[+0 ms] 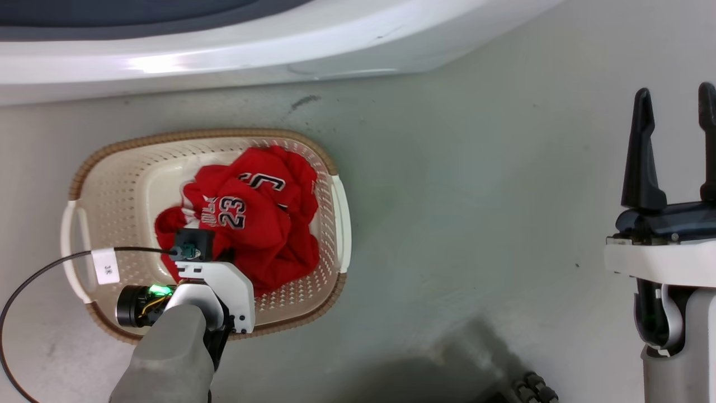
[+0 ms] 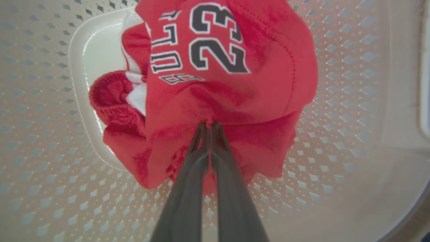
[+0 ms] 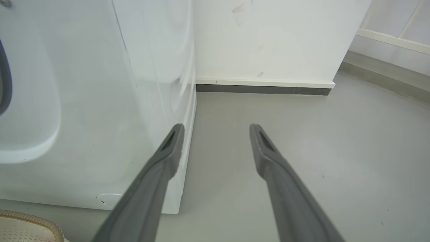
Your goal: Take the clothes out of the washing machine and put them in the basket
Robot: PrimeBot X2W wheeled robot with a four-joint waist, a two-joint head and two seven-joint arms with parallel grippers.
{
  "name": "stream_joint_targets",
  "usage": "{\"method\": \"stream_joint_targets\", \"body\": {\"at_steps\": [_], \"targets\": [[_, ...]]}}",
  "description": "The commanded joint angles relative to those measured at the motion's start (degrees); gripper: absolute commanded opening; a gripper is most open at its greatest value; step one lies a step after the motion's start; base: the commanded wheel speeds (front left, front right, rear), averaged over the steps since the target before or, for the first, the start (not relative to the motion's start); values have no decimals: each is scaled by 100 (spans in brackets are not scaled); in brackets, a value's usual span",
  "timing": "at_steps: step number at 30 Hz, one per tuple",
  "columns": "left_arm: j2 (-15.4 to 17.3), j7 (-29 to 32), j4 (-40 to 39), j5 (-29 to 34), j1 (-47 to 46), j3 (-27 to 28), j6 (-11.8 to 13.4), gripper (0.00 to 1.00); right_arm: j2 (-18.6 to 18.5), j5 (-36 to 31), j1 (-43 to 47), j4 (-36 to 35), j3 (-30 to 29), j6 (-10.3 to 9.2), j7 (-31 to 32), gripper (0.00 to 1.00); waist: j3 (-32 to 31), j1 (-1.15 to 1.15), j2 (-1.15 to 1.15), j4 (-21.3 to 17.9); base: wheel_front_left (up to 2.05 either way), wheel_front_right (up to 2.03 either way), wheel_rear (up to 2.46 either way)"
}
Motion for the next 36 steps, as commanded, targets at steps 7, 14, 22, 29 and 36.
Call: {"method": "stream_joint_targets", "body": {"at_steps": [7, 14, 22, 29, 36], "targets": [[13, 335, 225, -4, -172, -118, 2, 45, 6, 87, -151, 14, -10, -4, -10, 100, 170, -1, 0, -132, 0, 0, 0], [-40, 139, 259, -111, 25, -116, -98, 100, 5, 56, -24, 128, 14, -4, -11, 100, -325, -1, 0, -27, 0, 0, 0], [-93, -232, 245, -153, 398, -163, -166, 100, 5, -60, 288, 265, 50, -4, -10, 100, -1194, -1, 0, 188, 0, 0, 0], [-73, -270, -603, -95, 871, -57, -66, 100, 4, -183, 660, 374, 5, -4, -11, 100, -1844, -1, 0, 439, 0, 0, 0], [-63, -272, -1882, 116, 1491, 192, 122, 100, 6, -251, 943, 424, 9, -4, -11, 100, -2360, -1, 0, 626, 0, 0, 0]]}}
